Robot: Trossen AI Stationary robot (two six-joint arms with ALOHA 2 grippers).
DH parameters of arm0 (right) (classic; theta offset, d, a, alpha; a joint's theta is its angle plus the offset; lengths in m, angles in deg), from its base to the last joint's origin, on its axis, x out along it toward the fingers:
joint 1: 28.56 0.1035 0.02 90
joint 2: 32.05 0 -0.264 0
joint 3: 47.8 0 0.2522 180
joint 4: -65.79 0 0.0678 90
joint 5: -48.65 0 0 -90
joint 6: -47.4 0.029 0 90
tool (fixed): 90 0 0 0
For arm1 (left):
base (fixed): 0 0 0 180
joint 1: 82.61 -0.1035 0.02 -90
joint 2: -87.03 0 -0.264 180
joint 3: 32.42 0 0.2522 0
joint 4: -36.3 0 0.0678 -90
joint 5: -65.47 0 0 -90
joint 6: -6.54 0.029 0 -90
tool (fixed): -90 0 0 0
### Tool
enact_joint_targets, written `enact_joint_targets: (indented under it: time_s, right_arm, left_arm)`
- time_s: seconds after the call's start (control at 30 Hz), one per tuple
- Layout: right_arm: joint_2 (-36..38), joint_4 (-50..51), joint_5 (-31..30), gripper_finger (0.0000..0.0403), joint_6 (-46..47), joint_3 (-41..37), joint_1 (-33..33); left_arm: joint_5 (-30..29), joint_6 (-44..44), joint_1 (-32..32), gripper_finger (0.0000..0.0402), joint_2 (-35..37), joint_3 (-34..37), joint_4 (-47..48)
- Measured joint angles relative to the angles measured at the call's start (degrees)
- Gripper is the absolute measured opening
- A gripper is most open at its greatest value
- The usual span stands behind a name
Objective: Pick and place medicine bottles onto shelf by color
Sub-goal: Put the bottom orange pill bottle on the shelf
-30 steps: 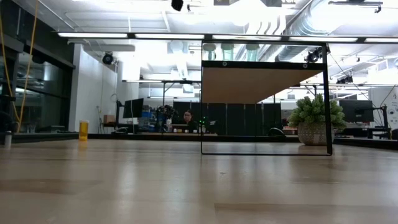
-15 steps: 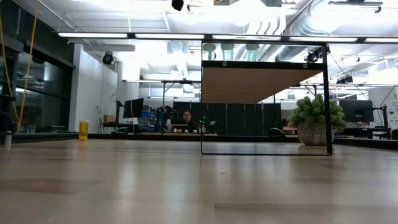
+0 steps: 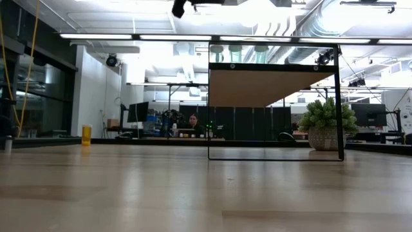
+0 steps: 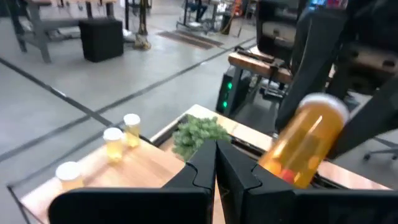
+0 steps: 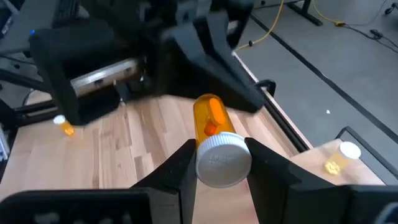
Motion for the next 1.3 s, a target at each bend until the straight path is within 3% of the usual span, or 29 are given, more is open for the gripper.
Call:
enact_joint_targets:
  time_s: [0.33,0.53,0.9,1.3]
  right_arm:
    - [0.1,-0.7,0.6,0.0104,-1.0,0.0,0.0]
    - [0.1,2.2,0.6,0.0104,0.0,0.0,0.0]
    - [-2.3,1.3,1.3,0.0104,0.1,0.1,0.0]
    - [-3.6,-2.7,0.3,0.0104,0.1,0.1,0.0]
  left_arm:
    - [3.1,-0.7,-0.1,0.0000,-0.4,0.1,2.2]
    - [-4.3,3.5,-1.5,0.0000,3.3,0.1,6.6]
    - [2.2,1.4,-1.0,0.0000,3.9,0.0,-1.7]
    - [-0.3,0.8,1.0,0.0000,2.2,0.0,-1.5]
